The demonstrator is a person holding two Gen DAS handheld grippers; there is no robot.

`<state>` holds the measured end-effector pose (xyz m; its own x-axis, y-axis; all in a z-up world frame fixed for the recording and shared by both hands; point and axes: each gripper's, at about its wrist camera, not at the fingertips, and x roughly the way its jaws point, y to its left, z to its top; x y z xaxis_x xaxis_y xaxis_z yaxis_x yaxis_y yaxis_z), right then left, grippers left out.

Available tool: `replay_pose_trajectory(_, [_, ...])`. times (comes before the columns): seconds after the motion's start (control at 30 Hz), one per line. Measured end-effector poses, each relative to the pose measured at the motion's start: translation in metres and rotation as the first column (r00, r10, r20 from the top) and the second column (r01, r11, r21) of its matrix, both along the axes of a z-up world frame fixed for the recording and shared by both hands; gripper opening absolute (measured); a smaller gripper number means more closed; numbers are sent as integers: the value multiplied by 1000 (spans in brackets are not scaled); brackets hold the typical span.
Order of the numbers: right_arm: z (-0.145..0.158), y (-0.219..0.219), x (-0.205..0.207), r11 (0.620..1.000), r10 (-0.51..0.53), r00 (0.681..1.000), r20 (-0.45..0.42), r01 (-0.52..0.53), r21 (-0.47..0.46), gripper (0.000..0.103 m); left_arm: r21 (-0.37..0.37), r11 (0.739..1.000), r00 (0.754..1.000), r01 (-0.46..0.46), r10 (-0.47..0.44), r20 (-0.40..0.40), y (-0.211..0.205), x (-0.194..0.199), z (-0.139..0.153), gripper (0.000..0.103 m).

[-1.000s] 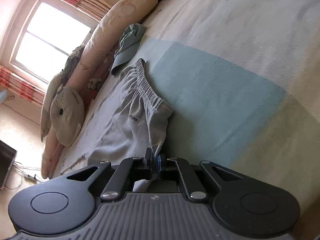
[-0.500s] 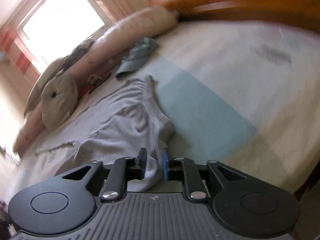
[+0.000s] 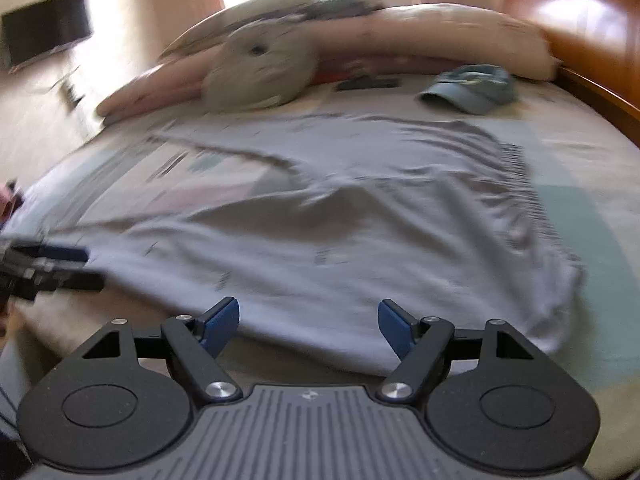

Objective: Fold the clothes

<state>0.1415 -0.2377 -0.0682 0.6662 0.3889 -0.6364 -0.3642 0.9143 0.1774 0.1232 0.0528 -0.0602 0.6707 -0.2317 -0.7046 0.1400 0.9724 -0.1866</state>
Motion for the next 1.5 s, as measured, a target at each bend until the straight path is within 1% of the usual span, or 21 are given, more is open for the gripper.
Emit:
replay_pose_trajectory(0.07, [-1,14,-1,999,39,999,-5,-39,-11,84,7,1000,1000,-9,9,-13,8,0,0,97])
replay_pose_trajectory(0.2, [-6,32,-4,996,81,996,-27,-81,-22,85,43,998,999,-35,36,-39,24,-5,-2,97])
replay_pose_trajectory(0.33, [-7,44,-6,993,118,992,-45,-119,-16,85,14,998,995,-66,67,-76,41,-13,-7,97])
replay_pose_trajectory(0.43, [-5,52,-7,984,179,982,-62,-177,36,85,-38,998,994,-47,43,-102,45,-19,-13,97])
replay_pose_trajectory(0.5, [-3,57,-6,975,213,974,-76,-207,80,87,-46,998,994,-32,27,-108,43,-20,-18,97])
replay_pose_trajectory(0.6, [-6,67,-1,963,245,963,-111,-228,143,88,-40,998,992,-40,35,-122,42,-17,-26,97])
replay_pose_trajectory(0.63, [-8,70,2,962,248,961,-124,-229,151,88,-45,998,991,-45,39,-124,42,-16,-29,97])
replay_pose_trajectory(0.7, [-14,78,6,964,246,958,-145,-227,135,88,-62,997,993,-52,45,-112,46,-15,-31,97])
replay_pose_trajectory(0.87, [-15,90,13,969,243,961,-132,-233,88,90,-90,994,995,-69,62,-79,56,-11,-30,97])
replay_pose_trajectory(1.0, [-13,93,21,972,231,965,-121,-222,79,90,-102,992,996,-79,74,-59,65,-5,-29,97])
replay_pose_trajectory(1.07, [-12,94,27,973,225,968,-114,-218,72,90,-92,992,995,-85,80,-51,67,0,-27,97])
replay_pose_trajectory(1.37, [-11,103,53,972,233,969,-82,-232,23,90,-86,995,998,-58,57,-12,73,21,-21,97])
replay_pose_trajectory(1.5, [-14,106,65,973,231,970,-79,-230,21,90,-80,996,999,-46,46,-3,74,32,-22,97])
